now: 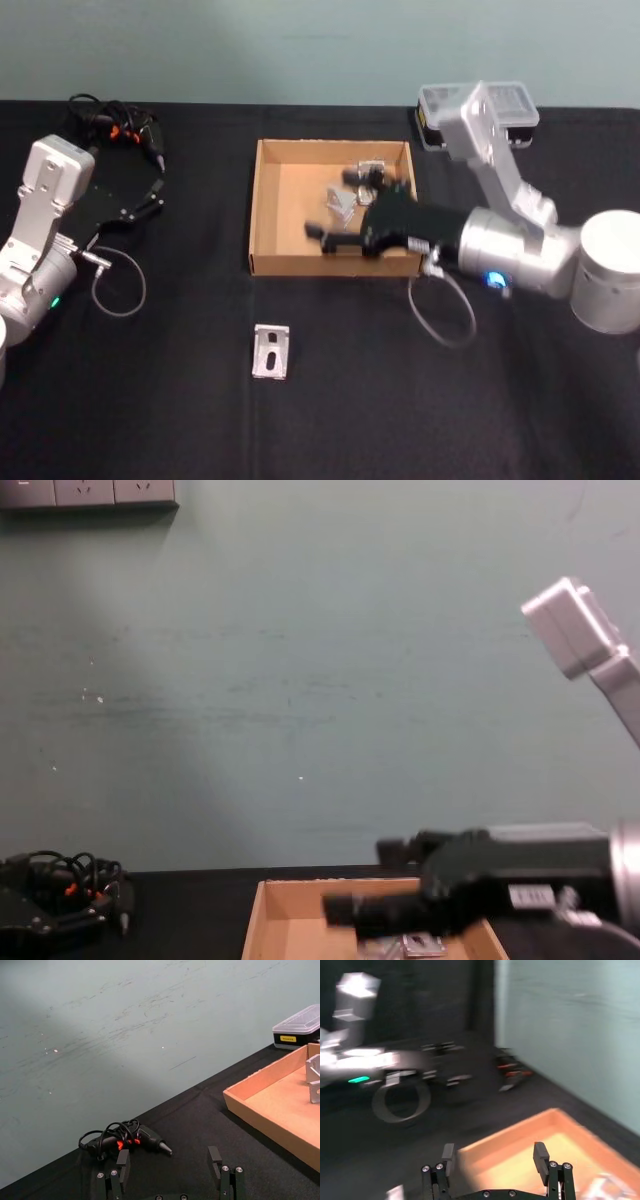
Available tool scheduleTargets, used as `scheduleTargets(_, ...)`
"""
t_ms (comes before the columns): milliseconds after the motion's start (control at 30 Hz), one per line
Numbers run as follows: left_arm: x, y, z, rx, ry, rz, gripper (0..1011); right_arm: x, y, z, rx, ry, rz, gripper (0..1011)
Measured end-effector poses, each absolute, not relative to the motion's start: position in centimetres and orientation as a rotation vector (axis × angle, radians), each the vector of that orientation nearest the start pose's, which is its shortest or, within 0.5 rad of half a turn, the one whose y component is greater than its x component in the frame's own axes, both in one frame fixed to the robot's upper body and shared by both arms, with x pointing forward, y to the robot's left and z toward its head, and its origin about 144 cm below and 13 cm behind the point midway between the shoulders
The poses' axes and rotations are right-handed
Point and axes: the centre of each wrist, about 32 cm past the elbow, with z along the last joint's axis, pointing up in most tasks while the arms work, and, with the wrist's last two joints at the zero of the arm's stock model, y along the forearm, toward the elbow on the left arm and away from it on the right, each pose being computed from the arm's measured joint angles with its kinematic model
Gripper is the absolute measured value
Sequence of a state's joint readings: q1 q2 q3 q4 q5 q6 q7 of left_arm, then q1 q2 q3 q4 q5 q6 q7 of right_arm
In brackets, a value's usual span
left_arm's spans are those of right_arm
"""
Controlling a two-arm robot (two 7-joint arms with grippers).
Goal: Use one hand to pick up the angle iron from the table and place it into the box.
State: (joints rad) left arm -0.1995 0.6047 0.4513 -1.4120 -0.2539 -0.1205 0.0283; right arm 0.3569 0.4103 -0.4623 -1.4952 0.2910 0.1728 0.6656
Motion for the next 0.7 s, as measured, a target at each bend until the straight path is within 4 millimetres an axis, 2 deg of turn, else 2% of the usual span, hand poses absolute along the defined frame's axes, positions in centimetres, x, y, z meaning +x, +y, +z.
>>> scheduleTargets(300,48.9,31.0,114.0,0.304,-0.285,1.248,1011,50.6,-21.8,120.0,-0.258,-0.071,-0.304,1000)
scheduleTargets(700,48.9,31.0,114.0,0.305,-0.285,1.248,1011,50.3,-19.6,119.0,-0.315,-0.054,-0.251,1000)
